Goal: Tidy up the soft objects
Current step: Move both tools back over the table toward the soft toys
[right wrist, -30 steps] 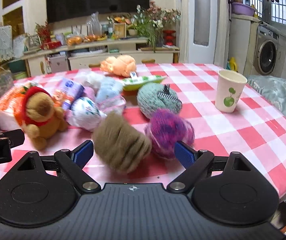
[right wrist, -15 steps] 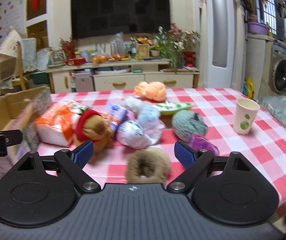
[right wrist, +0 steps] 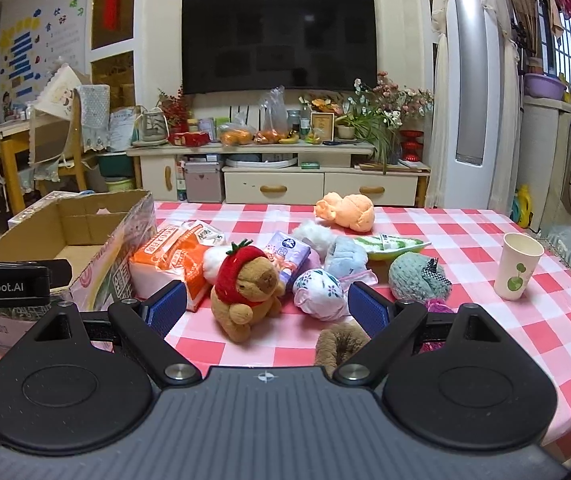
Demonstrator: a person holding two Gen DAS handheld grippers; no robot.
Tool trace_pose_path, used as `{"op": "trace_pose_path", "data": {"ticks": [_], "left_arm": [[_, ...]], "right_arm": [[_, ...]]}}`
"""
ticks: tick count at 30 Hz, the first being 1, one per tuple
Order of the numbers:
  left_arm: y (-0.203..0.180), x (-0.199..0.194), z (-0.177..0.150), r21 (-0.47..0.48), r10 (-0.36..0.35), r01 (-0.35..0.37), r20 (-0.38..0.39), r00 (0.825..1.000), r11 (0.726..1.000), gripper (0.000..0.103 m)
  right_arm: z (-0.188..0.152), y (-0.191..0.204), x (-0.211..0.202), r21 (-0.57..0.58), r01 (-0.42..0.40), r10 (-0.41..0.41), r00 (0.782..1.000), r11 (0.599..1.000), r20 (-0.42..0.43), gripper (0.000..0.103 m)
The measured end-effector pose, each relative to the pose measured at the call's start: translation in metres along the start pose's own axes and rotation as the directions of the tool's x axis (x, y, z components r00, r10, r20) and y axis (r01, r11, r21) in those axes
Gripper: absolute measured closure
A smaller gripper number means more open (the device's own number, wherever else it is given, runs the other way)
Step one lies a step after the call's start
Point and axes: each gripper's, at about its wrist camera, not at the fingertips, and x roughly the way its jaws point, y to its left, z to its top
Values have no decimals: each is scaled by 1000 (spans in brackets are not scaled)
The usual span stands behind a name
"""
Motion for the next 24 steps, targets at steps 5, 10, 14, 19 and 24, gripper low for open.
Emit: {"op": "trace_pose_path", "data": {"ticks": [5, 10, 14, 19, 24], "left_arm": [[-6, 0, -2, 9, -12, 12, 3, 1000, 1000, 1], [-13, 2, -5, 13, -51, 51, -7, 999, 999, 1], [-25, 6, -7, 26, -84, 85, -19, 996, 996, 1], [-46, 9, -14, 67, -134, 136, -34, 990, 988, 1], [-70, 16, -22, 98, -199, 205, -70, 978, 974, 1]], "right_arm": [[1, -2, 2, 6, 11, -11, 1000, 1000, 7, 0], [-8, -8, -5, 35, 31, -31, 1000, 999, 3, 0], [-17, -12, -9, 33, 73, -72, 997, 997, -11, 0], [-23, -34, -14, 78, 139, -138, 990, 987, -18, 0], [-27, -62, -17, 124, 203, -202, 979, 971, -25, 0]]}}
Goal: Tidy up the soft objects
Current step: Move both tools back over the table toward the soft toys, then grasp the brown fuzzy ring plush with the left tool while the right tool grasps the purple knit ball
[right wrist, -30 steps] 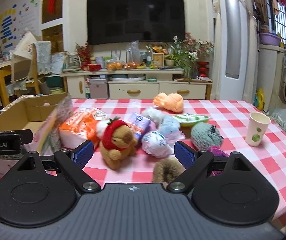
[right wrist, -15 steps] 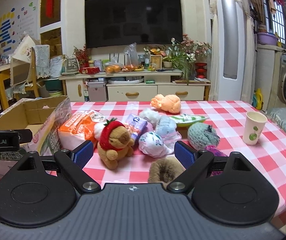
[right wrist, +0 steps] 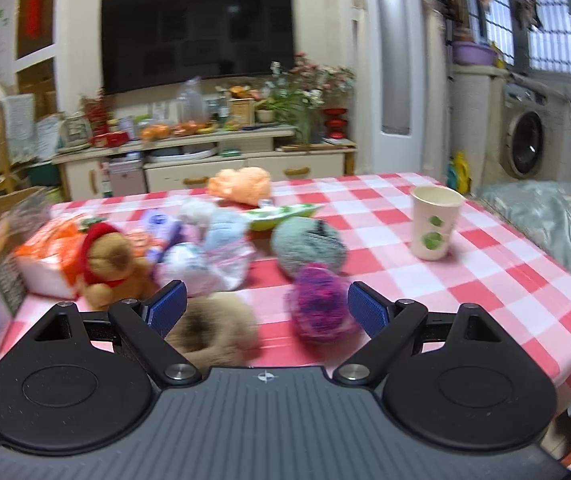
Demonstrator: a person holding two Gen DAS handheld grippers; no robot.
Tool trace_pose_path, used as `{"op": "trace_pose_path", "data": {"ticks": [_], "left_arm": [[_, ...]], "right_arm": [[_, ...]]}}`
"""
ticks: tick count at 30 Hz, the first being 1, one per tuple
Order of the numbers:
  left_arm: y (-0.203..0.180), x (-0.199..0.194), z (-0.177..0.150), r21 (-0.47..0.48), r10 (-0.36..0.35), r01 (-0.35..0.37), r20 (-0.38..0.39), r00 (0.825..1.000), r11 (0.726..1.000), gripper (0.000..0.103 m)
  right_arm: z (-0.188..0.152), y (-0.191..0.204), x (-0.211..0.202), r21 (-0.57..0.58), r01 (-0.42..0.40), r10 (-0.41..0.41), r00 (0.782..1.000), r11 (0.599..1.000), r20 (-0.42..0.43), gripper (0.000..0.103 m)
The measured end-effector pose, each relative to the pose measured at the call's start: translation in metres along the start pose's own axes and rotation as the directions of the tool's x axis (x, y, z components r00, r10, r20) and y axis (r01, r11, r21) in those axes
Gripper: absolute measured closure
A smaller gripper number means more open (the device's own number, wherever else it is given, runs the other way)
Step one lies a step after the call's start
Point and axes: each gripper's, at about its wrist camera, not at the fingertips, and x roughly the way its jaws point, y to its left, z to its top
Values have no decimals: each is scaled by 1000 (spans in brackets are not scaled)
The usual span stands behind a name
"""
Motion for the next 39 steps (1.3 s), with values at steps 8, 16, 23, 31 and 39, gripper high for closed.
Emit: {"op": "trace_pose_path", "data": {"ticks": [8, 16, 23, 31, 39], "left_arm": [[-53, 22, -15, 109, -135, 140, -52, 989, 984, 1], [-96, 54, -25, 206, -187, 208, -116, 976, 956, 1], [-112, 86, -24, 217, -199, 235, -172, 965, 948, 7], [-110, 106, -13, 169, -217, 259, -230, 949, 951, 22], [-103, 119, -6, 128, -233, 280, -295, 927, 952, 57]], "right_arm": [[-1, -39, 12, 148, 2, 11, 997, 989, -82, 0], [-4, -46, 11, 175, -60, 87, 984, 983, -153, 0], [0, -56, 15, 266, -88, 143, 970, 960, -196, 0], [1, -45, 6, 223, -83, 133, 967, 971, -218, 0], [6, -43, 6, 198, -39, 89, 965, 979, -246, 17]]}}
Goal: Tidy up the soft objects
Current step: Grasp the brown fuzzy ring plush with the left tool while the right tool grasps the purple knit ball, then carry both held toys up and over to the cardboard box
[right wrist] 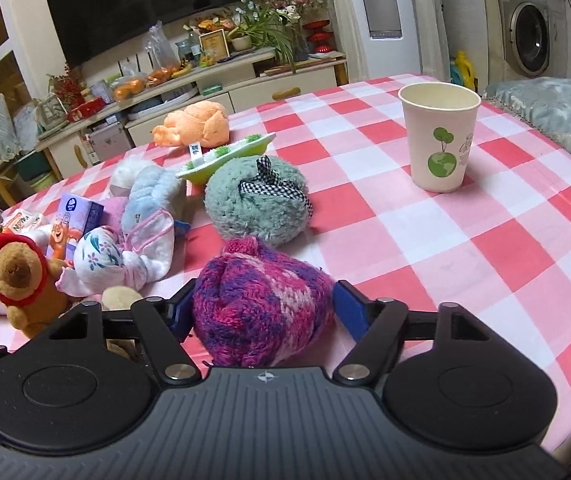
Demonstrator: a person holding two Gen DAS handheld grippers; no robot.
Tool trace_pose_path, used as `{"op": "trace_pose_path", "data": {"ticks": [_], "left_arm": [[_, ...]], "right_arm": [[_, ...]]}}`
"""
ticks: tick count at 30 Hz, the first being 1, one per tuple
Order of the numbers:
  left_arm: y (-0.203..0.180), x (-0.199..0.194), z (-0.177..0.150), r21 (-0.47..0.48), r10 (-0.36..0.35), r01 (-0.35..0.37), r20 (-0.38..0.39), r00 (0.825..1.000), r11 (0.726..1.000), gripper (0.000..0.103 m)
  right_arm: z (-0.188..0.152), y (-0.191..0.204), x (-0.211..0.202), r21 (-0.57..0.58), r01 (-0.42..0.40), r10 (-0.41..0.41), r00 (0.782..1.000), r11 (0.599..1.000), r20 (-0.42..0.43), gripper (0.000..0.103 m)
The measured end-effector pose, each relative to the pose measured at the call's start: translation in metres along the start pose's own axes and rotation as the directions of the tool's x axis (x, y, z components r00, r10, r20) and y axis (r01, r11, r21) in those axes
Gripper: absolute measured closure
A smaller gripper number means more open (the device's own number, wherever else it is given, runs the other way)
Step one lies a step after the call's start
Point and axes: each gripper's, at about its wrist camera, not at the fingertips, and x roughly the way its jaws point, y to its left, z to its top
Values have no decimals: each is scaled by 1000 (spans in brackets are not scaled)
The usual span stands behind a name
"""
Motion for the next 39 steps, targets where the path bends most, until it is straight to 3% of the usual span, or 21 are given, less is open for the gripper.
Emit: {"op": "trace_pose_path", "data": {"ticks": [7, 13, 22, 39], "left_arm": [[7, -3, 3, -23, -28, 28, -20, 999, 999, 73], [13, -15, 5, -28, -42, 42, -1, 999, 999, 74], [30, -44, 15, -68, -61, 65, 64, 996, 996, 74], [73, -85, 25, -115, -26, 43, 149, 989, 992, 74]], "right_arm": [[12, 8, 14, -35, 16, -16, 1000, 999, 10, 28], [15, 14, 18, -68, 40, -39, 999, 997, 22, 32], [18, 8, 17, -15, 22, -21, 999, 1000, 39, 35], [25, 29, 20, -57, 7, -2, 997, 998, 79, 35]]}}
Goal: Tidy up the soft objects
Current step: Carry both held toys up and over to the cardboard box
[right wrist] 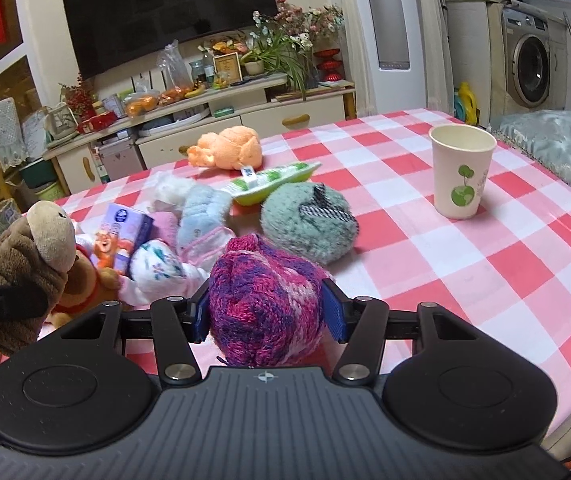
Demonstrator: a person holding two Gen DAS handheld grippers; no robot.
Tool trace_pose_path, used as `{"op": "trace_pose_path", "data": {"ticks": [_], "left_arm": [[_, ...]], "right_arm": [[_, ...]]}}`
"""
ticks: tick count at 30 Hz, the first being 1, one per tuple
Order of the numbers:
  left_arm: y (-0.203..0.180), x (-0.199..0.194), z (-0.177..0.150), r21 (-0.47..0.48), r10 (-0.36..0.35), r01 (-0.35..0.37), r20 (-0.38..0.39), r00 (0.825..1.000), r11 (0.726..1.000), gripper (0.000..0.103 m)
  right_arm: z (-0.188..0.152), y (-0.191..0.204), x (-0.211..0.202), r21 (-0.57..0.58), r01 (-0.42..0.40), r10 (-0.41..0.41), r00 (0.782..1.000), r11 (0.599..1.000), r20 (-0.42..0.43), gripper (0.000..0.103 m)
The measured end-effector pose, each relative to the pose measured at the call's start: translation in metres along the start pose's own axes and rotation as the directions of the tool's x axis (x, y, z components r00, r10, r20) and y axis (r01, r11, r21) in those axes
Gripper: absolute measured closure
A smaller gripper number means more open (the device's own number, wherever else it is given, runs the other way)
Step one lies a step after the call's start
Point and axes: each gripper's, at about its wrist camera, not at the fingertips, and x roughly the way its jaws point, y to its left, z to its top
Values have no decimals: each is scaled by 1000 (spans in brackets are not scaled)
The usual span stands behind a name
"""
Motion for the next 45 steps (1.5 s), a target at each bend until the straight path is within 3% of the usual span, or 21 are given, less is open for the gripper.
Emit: {"op": "trace_pose_path", "data": {"ticks": [14, 24, 32, 38, 45], "left_arm": [[41, -37, 15, -77, 29, -23, 73, 997, 997, 74], [87, -64, 18, -165, 117, -96, 124, 985, 982, 74], [129, -77, 17, -240, 253, -217, 130, 959, 946, 74], [163, -82, 12, -303, 356, -313, 100, 929, 900, 73], [191, -85, 8, -369, 429, -379, 60, 901, 849, 73]], "right_arm": [[21, 29, -5, -67, -79, 83, 995, 995, 60, 35], [32, 77, 2, -140, -201, 210, 976, 970, 56, 35], [42, 126, 11, -184, -340, 349, 937, 922, 22, 35], [42, 175, 19, -228, -439, 445, 895, 869, -27, 35], [34, 217, 21, -261, -515, 513, 854, 817, -80, 35]]}}
